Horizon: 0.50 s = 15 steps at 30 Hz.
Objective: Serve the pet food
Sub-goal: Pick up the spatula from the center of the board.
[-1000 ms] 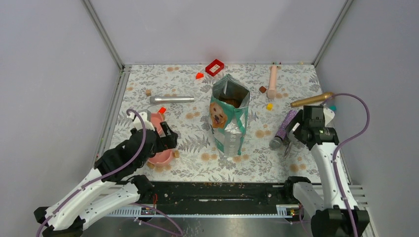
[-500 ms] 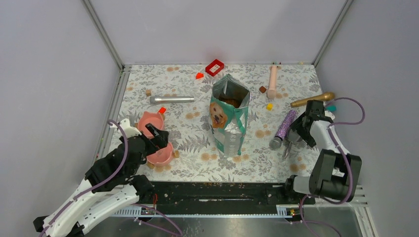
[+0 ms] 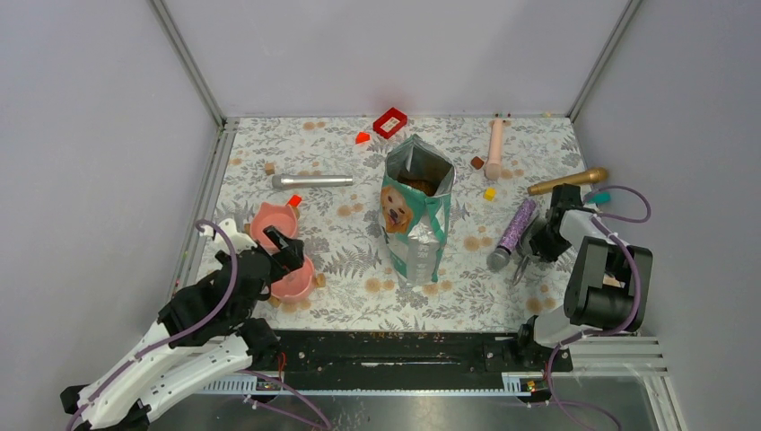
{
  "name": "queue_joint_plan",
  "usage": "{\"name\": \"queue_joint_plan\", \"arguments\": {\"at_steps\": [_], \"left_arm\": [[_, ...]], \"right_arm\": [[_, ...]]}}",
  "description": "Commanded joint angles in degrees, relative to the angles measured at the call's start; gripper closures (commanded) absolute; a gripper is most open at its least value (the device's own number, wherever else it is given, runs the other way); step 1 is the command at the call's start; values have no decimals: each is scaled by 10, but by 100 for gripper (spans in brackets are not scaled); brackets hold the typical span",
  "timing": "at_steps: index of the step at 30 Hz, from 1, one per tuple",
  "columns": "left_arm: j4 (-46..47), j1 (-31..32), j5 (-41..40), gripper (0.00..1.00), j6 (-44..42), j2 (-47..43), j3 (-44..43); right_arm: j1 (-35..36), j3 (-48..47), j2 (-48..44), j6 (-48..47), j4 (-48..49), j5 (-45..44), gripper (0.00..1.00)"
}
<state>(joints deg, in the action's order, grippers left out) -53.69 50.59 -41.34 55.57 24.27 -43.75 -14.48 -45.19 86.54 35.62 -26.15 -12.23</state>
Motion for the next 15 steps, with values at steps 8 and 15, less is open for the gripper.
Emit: {"name": "queue_joint_plan", "arguments": {"at_steps": [8, 15], "left_arm": [[-17, 10, -56, 1, 45, -31, 6], [15, 31, -25, 1, 17, -97, 16]], "right_arm": [[-6, 21, -117, 0, -39, 55, 100], [-5, 54, -349, -6, -106, 117, 100]]}}
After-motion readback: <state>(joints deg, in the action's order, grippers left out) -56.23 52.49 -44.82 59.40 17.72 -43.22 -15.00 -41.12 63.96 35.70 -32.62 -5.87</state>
